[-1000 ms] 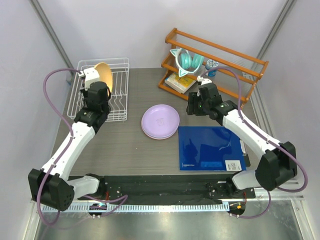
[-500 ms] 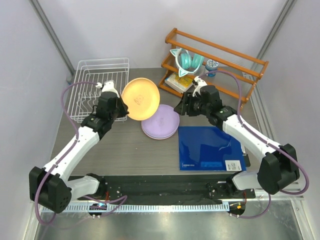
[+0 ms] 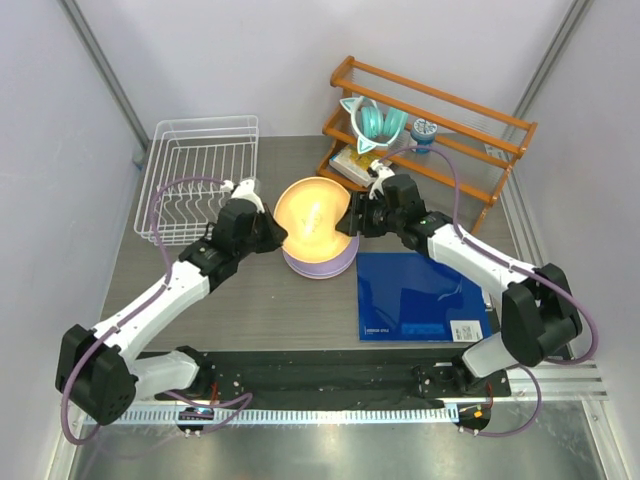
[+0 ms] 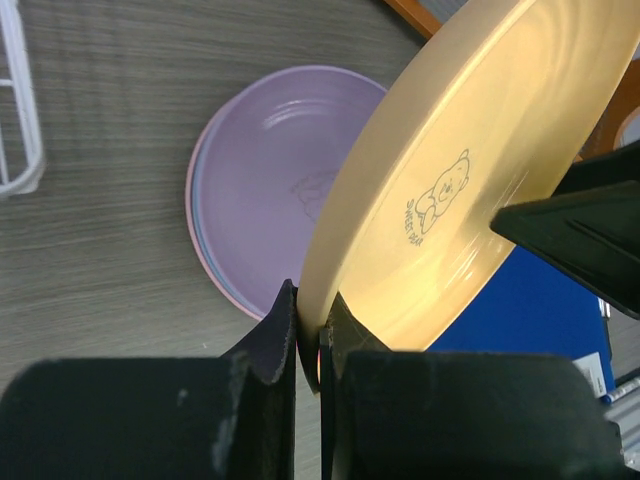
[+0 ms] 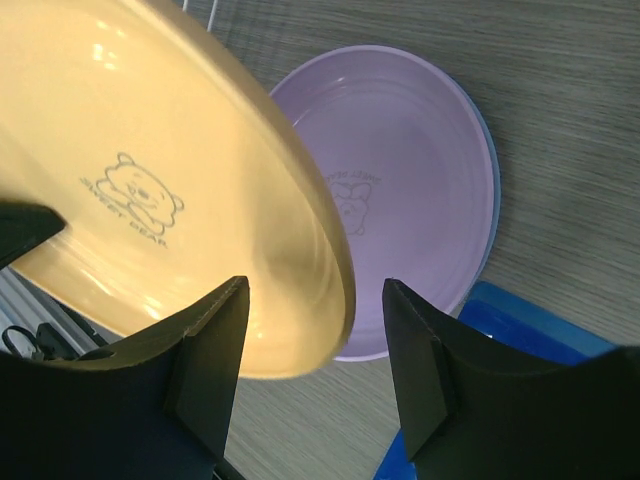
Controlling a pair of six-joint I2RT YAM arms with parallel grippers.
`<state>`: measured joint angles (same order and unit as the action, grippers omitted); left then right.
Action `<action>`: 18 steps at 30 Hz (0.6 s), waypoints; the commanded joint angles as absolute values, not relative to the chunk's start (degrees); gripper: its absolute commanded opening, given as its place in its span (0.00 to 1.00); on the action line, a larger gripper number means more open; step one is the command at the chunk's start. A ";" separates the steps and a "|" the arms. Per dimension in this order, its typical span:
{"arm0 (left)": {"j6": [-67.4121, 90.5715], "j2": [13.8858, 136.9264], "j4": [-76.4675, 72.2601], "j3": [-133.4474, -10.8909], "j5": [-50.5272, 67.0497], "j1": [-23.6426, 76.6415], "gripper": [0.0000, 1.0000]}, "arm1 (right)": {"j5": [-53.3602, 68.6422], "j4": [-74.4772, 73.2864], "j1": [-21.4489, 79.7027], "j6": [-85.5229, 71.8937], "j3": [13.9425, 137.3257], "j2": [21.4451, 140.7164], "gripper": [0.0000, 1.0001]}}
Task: Unload the plates from the dish rack
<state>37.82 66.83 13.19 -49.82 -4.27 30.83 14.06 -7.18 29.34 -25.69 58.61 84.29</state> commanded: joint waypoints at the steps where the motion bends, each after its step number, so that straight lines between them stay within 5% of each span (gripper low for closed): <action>1: 39.73 65.30 8.88 -49.40 -3.52 32.78 0.00 | 12.83 -4.39 29.80 -25.14 61.35 85.69 0.55; 3: 39.64 65.04 8.79 -49.22 -3.95 33.22 0.00 | 12.05 -4.74 29.80 -25.31 61.35 86.13 0.35; 4: 39.55 64.95 8.96 -49.04 -4.65 33.22 0.00 | 12.04 -4.83 29.88 -25.31 61.17 86.31 0.08; 5: 39.46 64.78 9.05 -49.04 -5.18 33.22 0.00 | 12.04 -4.83 29.88 -25.31 60.91 86.22 0.01; 8: 38.85 64.25 9.75 -49.22 -7.63 33.22 0.08 | 10.73 -4.92 29.88 -25.40 60.03 85.26 0.01; 9: 38.33 64.16 10.36 -49.39 -8.52 33.22 0.18 | 9.85 -5.01 29.88 -25.57 59.94 84.99 0.01; 10: 37.71 64.07 11.33 -49.57 -10.87 33.22 0.40 | 7.93 -6.05 29.80 -25.58 60.12 84.90 0.01; 13: 35.26 63.11 13.96 -50.01 -17.45 33.22 0.76 | 4.94 -9.74 29.80 -24.70 62.31 85.60 0.01; 15: 34.19 61.54 15.29 -49.84 -22.12 33.22 0.87 | 3.96 -12.12 29.45 -24.79 64.58 86.83 0.01; 18: 31.21 58.29 16.26 -48.35 -29.25 33.22 0.90 | 4.04 -16.16 29.09 -25.22 66.96 88.85 0.01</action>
<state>35.38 63.24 15.31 -47.86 -17.56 33.15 7.31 -12.97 29.54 -25.28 61.32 87.22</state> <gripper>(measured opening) 0.882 0.100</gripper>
